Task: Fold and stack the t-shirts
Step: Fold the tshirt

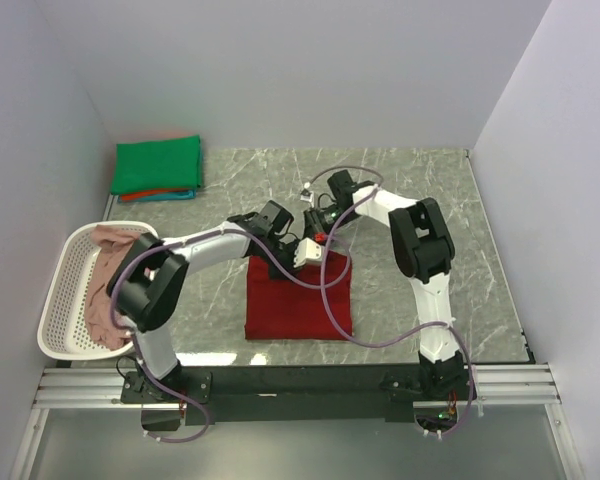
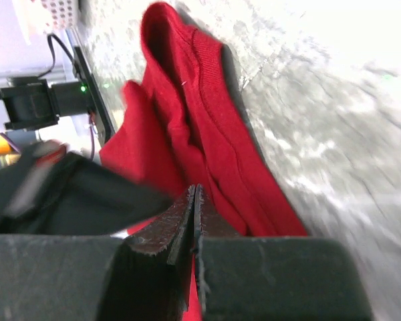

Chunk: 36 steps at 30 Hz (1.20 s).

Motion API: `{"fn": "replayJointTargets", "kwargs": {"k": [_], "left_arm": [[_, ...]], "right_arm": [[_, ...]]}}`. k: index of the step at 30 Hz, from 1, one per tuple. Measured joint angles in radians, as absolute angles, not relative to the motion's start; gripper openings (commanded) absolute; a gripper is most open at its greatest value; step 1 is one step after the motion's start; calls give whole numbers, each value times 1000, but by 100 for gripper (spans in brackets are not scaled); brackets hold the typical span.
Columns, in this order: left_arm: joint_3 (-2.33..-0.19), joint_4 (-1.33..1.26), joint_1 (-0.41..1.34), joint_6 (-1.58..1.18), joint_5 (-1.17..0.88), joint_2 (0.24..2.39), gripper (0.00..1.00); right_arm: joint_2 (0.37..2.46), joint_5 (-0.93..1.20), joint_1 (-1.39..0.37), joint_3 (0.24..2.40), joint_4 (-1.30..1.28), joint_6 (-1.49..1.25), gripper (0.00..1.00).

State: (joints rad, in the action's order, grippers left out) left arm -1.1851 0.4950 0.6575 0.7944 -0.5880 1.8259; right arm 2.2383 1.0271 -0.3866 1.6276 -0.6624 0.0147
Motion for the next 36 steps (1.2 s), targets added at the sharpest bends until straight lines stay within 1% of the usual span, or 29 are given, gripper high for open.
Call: {"fn": "replayJointTargets", "kwargs": {"k": [8, 12, 22, 31, 36], "left_arm": [[-1134, 498, 734, 782, -525, 1630, 0], [-1108, 478, 744, 767, -470, 1581, 0], [-1094, 391, 744, 770, -316, 1566, 0], [-1091, 292, 716, 804, -265, 1566, 0], [-1054, 210, 708, 820, -241, 1567, 0]], "right_arm": [[2354, 1061, -430, 1628, -648, -34, 5], [2362, 1077, -429, 1628, -647, -48, 5], [2378, 1112, -429, 1628, -666, -46, 5], [2378, 1120, -429, 1622, -687, -31, 5], [2378, 1121, -429, 1622, -696, -17, 5]]}}
